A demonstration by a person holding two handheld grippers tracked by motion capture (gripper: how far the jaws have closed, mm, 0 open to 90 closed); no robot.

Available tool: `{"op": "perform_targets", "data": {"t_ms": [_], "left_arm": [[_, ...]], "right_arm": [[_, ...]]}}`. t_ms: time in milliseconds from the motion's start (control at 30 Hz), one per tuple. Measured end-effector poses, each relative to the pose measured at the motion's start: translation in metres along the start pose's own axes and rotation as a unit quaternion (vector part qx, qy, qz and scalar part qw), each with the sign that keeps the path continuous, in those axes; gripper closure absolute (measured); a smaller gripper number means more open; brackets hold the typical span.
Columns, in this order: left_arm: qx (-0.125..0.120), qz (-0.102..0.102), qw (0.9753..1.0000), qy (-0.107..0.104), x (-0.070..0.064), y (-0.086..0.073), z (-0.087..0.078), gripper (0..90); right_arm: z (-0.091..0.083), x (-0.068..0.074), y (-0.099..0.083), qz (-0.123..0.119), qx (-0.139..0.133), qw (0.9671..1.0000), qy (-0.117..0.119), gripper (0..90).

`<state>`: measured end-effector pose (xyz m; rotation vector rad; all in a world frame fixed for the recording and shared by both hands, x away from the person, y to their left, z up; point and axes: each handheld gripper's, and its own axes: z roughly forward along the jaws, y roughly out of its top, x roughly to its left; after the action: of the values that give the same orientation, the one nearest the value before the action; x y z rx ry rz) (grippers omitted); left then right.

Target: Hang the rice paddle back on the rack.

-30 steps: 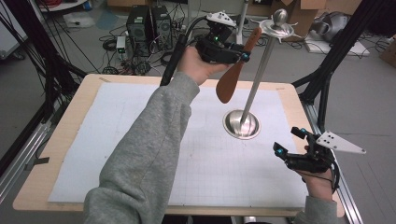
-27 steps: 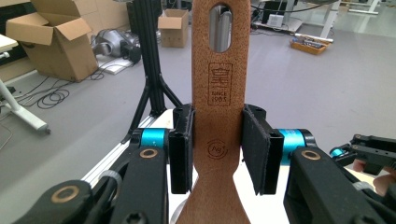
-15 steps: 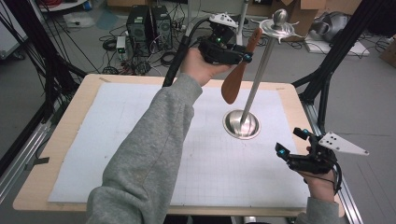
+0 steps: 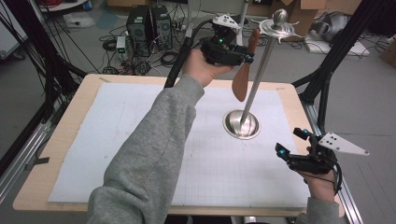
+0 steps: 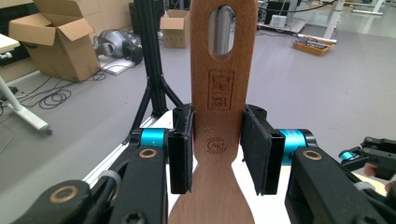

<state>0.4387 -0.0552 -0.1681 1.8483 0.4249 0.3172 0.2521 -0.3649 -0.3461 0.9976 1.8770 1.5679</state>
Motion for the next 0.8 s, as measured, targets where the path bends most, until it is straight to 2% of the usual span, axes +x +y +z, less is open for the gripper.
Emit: {"op": "perform_targets", "data": {"t_ms": [67,267,433,600,667,700,733,800], "left_arm": [[-0.006,-0.005,1.0000,-0.002,0.000,-0.001,0.000,61.2],[-0.009,0.000,0.9999,0.004,0.000,-0.006,-0.004,49.4],[-0.018,0.001,0.9998,-0.003,0.001,-0.013,-0.010,37.9],[-0.036,0.016,0.9992,-0.008,0.000,-0.021,-0.017,28.4],[-0.035,0.017,0.9992,-0.002,0.001,-0.023,-0.021,24.8],[-0.035,0.017,0.9992,-0.002,0.001,-0.023,-0.021,23.8],[-0.036,0.005,0.9993,-0.007,0.002,-0.027,-0.025,24.8],[-0.038,0.007,0.9992,-0.007,0.002,-0.031,-0.030,24.1]], "right_arm": [[0.001,0.001,0.000,0.001,0.000,1.0000,0.001,4.8],[0.001,0.001,0.001,0.000,-0.003,1.0000,0.002,4.8],[0.001,0.003,0.002,0.001,-0.001,1.0000,0.004,4.8],[0.004,0.003,0.002,-0.006,-0.002,1.0000,0.006,4.8],[0.004,0.004,0.003,-0.008,-0.001,0.9999,0.007,4.8],[0.004,0.004,0.003,-0.008,-0.001,0.9999,0.007,4.8],[0.005,0.005,0.004,-0.008,-0.002,0.9999,0.008,4.8],[0.005,0.005,0.004,-0.007,-0.001,0.9999,0.007,4.8]]}}
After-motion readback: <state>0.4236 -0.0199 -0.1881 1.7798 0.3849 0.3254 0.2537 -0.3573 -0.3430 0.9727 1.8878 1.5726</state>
